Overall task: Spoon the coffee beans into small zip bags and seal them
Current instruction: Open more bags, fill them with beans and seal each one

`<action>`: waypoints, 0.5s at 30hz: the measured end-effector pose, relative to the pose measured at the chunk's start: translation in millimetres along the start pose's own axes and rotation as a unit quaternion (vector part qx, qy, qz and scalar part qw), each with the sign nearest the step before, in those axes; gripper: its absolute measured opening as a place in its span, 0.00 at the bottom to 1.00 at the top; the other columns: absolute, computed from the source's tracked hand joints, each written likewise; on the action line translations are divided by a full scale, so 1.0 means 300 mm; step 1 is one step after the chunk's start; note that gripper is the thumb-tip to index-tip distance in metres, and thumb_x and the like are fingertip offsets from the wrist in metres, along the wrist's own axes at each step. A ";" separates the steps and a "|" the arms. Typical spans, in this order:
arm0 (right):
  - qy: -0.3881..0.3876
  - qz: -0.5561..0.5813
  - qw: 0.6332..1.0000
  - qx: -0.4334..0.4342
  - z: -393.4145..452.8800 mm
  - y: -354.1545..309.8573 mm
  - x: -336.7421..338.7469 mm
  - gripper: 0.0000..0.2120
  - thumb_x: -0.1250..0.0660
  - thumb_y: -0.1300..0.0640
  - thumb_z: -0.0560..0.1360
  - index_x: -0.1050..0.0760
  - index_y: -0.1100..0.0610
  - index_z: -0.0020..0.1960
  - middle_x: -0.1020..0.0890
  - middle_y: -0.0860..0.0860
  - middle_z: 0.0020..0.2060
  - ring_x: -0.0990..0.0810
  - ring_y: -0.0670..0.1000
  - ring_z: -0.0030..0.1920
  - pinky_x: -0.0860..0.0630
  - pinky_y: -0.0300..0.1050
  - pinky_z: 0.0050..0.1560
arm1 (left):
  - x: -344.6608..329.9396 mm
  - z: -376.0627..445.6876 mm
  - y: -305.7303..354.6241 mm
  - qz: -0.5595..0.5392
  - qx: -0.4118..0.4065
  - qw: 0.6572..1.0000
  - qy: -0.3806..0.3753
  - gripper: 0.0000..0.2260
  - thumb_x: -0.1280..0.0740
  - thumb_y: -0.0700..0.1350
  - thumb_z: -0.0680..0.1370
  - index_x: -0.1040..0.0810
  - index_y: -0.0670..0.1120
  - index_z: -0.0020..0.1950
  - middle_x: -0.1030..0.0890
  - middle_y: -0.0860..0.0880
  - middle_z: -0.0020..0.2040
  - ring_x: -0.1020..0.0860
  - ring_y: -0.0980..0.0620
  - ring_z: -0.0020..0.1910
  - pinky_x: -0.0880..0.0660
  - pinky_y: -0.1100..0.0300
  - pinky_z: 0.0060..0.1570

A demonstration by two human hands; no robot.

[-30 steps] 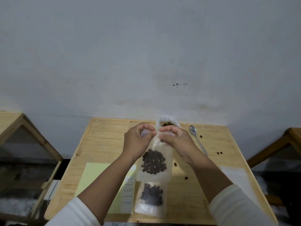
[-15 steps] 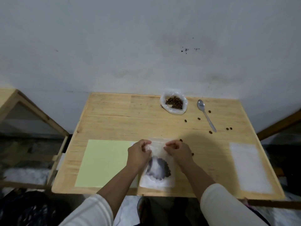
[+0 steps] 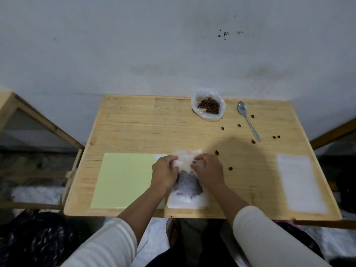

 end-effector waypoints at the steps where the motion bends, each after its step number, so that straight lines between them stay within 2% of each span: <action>1: -0.009 -0.012 1.000 0.006 0.007 0.002 -0.010 0.11 0.31 0.55 0.72 0.23 0.55 0.53 0.27 0.51 0.53 0.31 0.45 0.52 0.39 0.34 0.52 | 0.004 0.001 0.001 0.014 -0.005 1.000 -0.001 0.15 0.33 0.38 0.75 0.22 0.46 0.61 0.19 0.47 0.54 0.22 0.50 0.55 0.31 0.63 0.60; 3: -0.031 -0.036 0.999 0.023 0.010 -0.005 -0.025 0.12 0.32 0.54 0.73 0.24 0.54 0.55 0.28 0.50 0.58 0.33 0.44 0.55 0.38 0.34 0.56 | 0.011 0.004 0.008 0.051 -0.026 0.998 0.001 0.15 0.33 0.39 0.75 0.23 0.45 0.61 0.22 0.46 0.60 0.25 0.49 0.60 0.35 0.63 0.63; 5: -0.056 -0.059 0.995 0.052 0.001 -0.017 -0.044 0.13 0.36 0.54 0.75 0.26 0.55 0.58 0.29 0.54 0.65 0.33 0.48 0.63 0.36 0.40 0.66 | 0.012 0.005 0.019 0.091 -0.049 0.995 -0.002 0.16 0.35 0.40 0.76 0.25 0.43 0.64 0.29 0.45 0.67 0.30 0.49 0.66 0.41 0.66 0.66; 7: -0.048 -0.141 0.984 0.094 -0.018 -0.043 -0.031 0.15 0.42 0.55 0.79 0.28 0.59 0.63 0.33 0.56 0.69 0.37 0.53 0.70 0.38 0.45 0.70 | 0.004 0.003 0.034 0.130 -0.076 0.988 -0.015 0.19 0.38 0.42 0.77 0.30 0.42 0.68 0.32 0.45 0.70 0.34 0.50 0.68 0.41 0.64 0.67; 10: -0.041 -0.213 0.963 0.157 -0.038 -0.076 -0.003 0.19 0.48 0.54 0.81 0.34 0.62 0.68 0.35 0.57 0.70 0.39 0.53 0.72 0.41 0.44 0.71 | -0.009 0.000 0.071 0.196 -0.122 0.973 -0.025 0.21 0.38 0.43 0.76 0.34 0.43 0.69 0.32 0.46 0.67 0.33 0.50 0.66 0.34 0.62 0.63; 12: -0.055 -0.259 0.947 0.184 -0.044 -0.094 0.013 0.21 0.50 0.53 0.82 0.38 0.63 0.70 0.35 0.58 0.71 0.41 0.54 0.73 0.45 0.45 0.73 | -0.017 -0.003 0.107 0.231 -0.148 0.961 -0.027 0.21 0.38 0.43 0.76 0.35 0.43 0.69 0.32 0.46 0.66 0.34 0.49 0.66 0.35 0.61 0.62; 14: -0.069 -0.313 0.926 0.199 -0.043 -0.107 0.036 0.20 0.49 0.54 0.82 0.35 0.65 0.68 0.33 0.59 0.69 0.40 0.56 0.72 0.47 0.46 0.74 | -0.026 -0.002 0.151 0.262 -0.177 0.948 -0.028 0.20 0.38 0.42 0.76 0.33 0.41 0.67 0.29 0.44 0.64 0.33 0.46 0.65 0.36 0.59 0.62; 15: -0.061 -0.329 0.918 0.213 -0.044 -0.117 0.058 0.19 0.47 0.56 0.81 0.31 0.67 0.65 0.29 0.60 0.66 0.36 0.57 0.70 0.46 0.47 0.74 | -0.028 -0.004 0.188 0.274 -0.202 0.940 -0.022 0.18 0.37 0.41 0.75 0.30 0.40 0.65 0.27 0.43 0.60 0.30 0.45 0.62 0.34 0.58 0.61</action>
Point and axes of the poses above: each hand's wrist, its own z-axis towards the middle knuckle, its own x-axis out of the back of the hand, y = z × x, the point moved 6 cm from there along z, towards the middle knuckle
